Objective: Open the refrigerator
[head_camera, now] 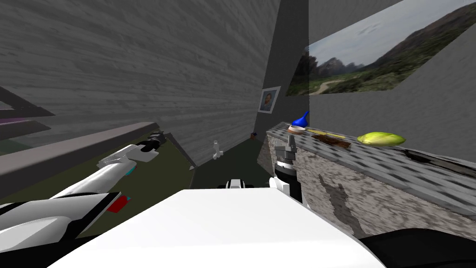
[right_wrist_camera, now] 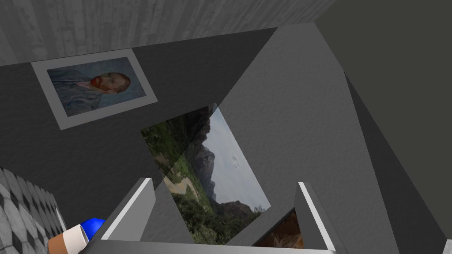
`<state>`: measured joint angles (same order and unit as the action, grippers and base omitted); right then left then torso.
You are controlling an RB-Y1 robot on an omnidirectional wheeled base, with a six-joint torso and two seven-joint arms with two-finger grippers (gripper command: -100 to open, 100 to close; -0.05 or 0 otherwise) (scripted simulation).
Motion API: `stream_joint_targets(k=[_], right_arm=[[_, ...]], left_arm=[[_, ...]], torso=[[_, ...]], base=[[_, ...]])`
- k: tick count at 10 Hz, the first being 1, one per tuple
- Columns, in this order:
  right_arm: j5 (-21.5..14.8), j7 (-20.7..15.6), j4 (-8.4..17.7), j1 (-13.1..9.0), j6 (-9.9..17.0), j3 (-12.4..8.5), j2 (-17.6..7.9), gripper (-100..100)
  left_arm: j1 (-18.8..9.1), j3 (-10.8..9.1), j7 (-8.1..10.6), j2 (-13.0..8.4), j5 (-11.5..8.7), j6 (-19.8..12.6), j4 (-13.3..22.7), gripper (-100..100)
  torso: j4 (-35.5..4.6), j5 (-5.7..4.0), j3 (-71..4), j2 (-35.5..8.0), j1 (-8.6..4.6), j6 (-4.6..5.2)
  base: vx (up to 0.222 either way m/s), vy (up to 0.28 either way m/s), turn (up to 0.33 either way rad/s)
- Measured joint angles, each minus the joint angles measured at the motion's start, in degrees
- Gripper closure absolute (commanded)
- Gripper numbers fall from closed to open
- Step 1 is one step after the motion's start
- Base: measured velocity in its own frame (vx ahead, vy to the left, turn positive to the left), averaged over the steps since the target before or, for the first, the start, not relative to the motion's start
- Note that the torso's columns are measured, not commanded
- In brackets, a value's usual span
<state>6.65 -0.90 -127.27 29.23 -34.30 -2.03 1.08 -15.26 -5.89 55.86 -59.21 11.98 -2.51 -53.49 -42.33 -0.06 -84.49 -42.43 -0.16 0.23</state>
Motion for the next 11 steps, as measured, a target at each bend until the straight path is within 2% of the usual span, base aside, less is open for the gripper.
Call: stream_joint_targets(k=[3,6,8,10,11], right_arm=[[0.0,0.0,0.0,0.0,0.0,0.0,0.0,0],[0.0,0.0,0.0,0.0,0.0,0.0,0.0,0],[0.0,0.0,0.0,0.0,0.0,0.0,0.0,0],[0.0,0.0,0.0,0.0,0.0,0.0,0.0,0],[0.0,0.0,0.0,0.0,0.0,0.0,0.0,0]], left_arm=[[0.8,1.34,1.17,0.0,-0.1,0.5,-2.4,100],[1.0,3.06,2.61,-0.2,0.4,0.6,-5.5,100],[1.1,5.57,4.13,-0.9,0.2,1.5,-7.4,100],[1.6,7.18,5.4,-1.4,0.3,3.1,-9.1,100],[1.9,7.56,5.66,-1.2,0.2,3.3,-9.4,100]], torso=[[-0.1,-0.11,0.0,0.0,0.22,-0.33],[-0.1,0.01,0.2,-0.2,0.01,-0.12],[-0.1,-0.18,-0.1,0.2,-0.12,-0.04],[-0.1,-0.17,-0.1,0.2,-0.09,-0.04],[-0.1,-0.21,-0.2,0.3,0.39,-0.32]], base=[[-0.08,-0.143,-0.075],[-0.154,-0.214,-0.139],[-0.139,-0.297,-0.129],[-0.138,-0.217,-0.091],[-0.083,-0.111,-0.016]])
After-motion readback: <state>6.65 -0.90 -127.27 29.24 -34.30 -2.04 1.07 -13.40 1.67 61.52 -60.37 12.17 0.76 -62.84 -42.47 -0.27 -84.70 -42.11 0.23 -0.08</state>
